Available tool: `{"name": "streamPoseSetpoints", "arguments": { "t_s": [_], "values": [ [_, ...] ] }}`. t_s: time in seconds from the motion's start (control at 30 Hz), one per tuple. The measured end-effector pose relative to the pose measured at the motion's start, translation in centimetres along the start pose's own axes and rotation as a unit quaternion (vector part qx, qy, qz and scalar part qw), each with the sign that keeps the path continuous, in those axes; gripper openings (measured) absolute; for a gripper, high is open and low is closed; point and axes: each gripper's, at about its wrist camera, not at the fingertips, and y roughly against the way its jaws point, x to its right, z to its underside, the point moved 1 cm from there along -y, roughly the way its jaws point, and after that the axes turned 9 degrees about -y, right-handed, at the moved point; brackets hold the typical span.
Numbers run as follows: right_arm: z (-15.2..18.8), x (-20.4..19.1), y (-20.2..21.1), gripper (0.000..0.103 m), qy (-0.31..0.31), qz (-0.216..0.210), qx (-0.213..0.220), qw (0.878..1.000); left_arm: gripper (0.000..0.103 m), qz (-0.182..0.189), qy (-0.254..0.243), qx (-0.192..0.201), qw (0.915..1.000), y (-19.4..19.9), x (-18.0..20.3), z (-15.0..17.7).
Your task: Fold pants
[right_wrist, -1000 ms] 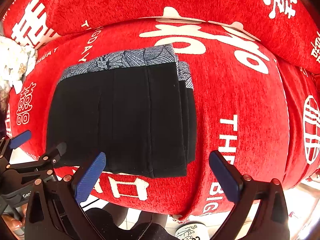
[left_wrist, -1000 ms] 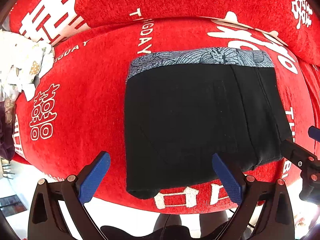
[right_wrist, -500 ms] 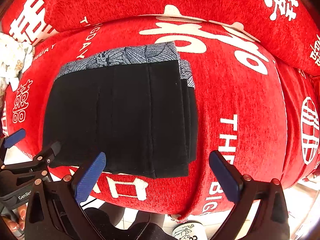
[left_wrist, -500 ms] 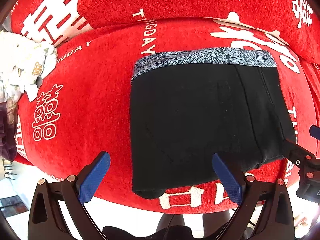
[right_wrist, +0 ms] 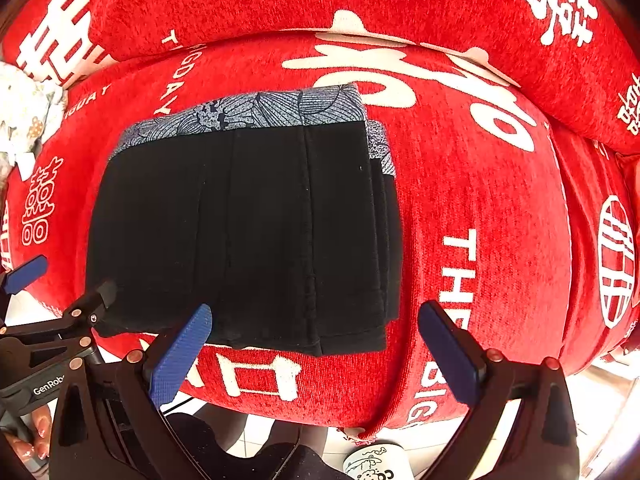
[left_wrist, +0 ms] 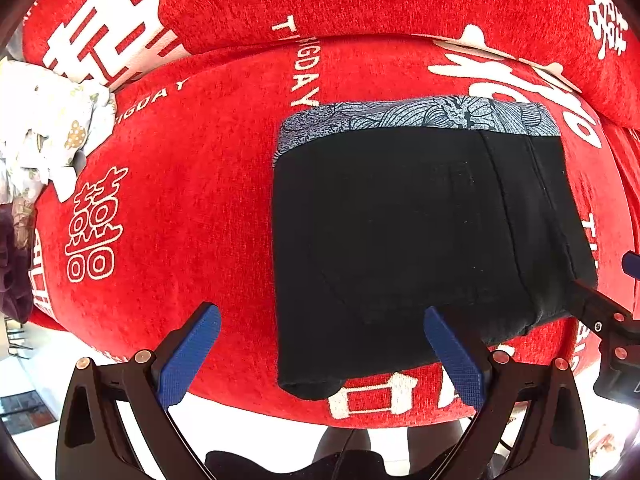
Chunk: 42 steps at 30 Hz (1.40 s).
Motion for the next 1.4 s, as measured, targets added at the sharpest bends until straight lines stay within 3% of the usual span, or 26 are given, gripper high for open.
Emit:
{"name": "streamPoseSetpoints", "arguments": {
  "t_s": [0.97,1.4],
  "values": [
    [0.0,-1.7,0.7,0.103,-0.018,0.026,0.023,0.999,0.102,0.023,-0.01,0.022,0.9994,0.3,-2.5,-0.1],
    [-1.2,-1.5,-0.5,0.103,-0.009,0.021,0.019,1.0,0.102,0.02,-0.018,0.009,0.9996,-0.5,-1.8,-0.7]
  ]
}}
